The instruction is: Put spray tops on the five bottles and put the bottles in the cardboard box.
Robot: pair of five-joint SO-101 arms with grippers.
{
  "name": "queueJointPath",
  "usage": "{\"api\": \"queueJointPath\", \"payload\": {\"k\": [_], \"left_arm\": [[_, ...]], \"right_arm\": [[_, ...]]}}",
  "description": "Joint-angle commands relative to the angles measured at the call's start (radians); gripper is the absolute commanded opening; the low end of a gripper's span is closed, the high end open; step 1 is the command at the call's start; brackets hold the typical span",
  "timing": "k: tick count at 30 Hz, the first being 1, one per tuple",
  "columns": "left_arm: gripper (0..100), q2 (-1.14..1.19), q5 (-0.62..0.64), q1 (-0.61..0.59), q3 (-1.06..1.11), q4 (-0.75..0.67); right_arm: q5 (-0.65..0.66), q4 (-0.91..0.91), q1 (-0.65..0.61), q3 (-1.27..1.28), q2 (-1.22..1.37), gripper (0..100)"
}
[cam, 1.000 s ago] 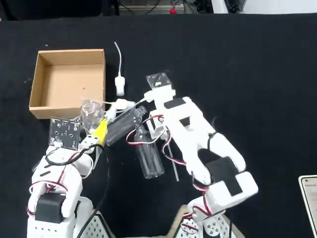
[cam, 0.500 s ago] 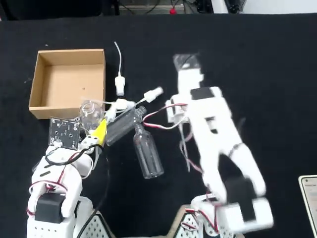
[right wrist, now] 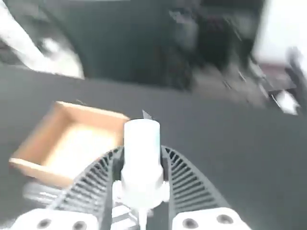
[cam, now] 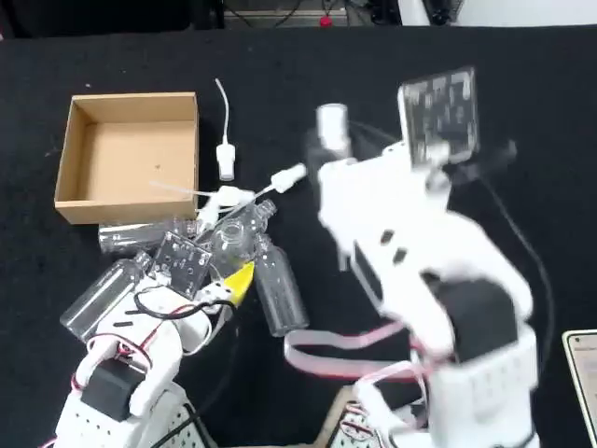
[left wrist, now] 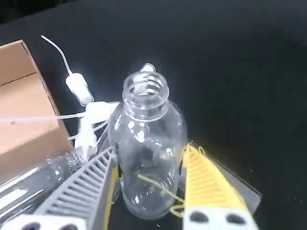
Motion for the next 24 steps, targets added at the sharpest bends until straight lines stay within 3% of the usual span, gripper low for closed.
{"api": "queueJointPath", "payload": {"k": [1, 10, 15, 24], "left_arm": [[8, -0.008, 0.005, 0.016, 0.005, -0.046], [8, -0.008, 0.006, 0.018, 0.004, -0.048], [8, -0.008, 0.006, 0.018, -0.001, -0.048], [8, -0.008, 0.006, 0.018, -0.001, -0.048]], "right_arm": [[-0.009, -0.141, -0.115, 0.008, -0.081, 2.2], [-0.008, -0.569, -0.249, 0.246, -0.101, 2.2], [-0.008, -0.778, -0.262, 0.381, -0.105, 2.1], [-0.008, -0.850, -0.324, 0.518, -0.108, 2.1]]}}
